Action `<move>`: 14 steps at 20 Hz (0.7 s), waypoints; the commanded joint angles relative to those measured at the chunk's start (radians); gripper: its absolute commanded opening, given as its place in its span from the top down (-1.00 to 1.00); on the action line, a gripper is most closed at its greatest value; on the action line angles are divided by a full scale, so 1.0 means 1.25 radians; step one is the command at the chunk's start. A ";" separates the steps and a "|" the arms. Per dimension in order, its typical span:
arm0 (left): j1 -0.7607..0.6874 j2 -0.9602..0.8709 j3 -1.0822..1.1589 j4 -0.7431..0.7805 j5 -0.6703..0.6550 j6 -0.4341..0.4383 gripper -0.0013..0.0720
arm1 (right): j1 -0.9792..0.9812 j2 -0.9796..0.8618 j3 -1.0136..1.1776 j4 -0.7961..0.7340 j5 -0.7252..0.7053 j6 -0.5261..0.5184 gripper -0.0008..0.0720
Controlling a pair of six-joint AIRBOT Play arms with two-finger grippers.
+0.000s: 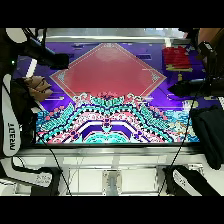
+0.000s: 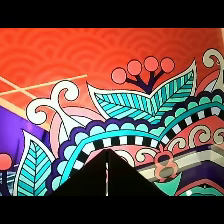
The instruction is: Fold the clothes and pants, and hang the long-sleeved shirts on hangers.
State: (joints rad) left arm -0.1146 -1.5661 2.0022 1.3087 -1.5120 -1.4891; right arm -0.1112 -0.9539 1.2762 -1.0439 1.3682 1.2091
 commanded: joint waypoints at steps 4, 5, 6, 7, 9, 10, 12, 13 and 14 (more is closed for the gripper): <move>0.000 -0.001 0.000 0.000 0.000 0.000 0.89 | 0.001 0.000 0.000 -0.002 0.000 0.001 0.96; 0.000 -0.001 0.000 0.000 0.000 0.000 0.89 | 0.001 0.000 0.000 -0.002 0.000 0.001 0.96; 0.000 -0.001 0.000 0.000 0.000 0.000 0.89 | 0.001 0.000 0.000 -0.002 0.000 0.000 0.96; 0.000 -0.001 0.000 0.000 0.000 0.000 0.89 | 0.001 0.000 0.000 -0.002 0.000 0.001 0.96; 0.000 -0.001 0.000 0.000 0.000 0.000 0.89 | 0.001 0.000 0.000 -0.002 0.000 0.001 0.96; 0.000 -0.001 0.000 0.000 0.000 0.000 0.89 | 0.001 0.000 0.000 -0.002 0.000 0.001 0.96; 0.000 -0.001 0.000 0.000 0.000 0.000 0.89 | 0.001 0.000 0.000 -0.002 0.000 0.001 0.96; 0.000 -0.001 0.000 0.000 0.002 0.001 0.89 | 0.001 0.000 0.000 -0.002 -0.003 0.001 0.96; 0.000 -0.001 0.000 0.001 0.012 0.015 0.89 | 0.001 0.000 0.000 -0.001 -0.011 0.001 0.96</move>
State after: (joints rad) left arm -0.1146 -1.5665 2.0022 1.3087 -1.5108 -1.4883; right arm -0.1104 -0.9539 1.2762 -1.0466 1.3663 1.2095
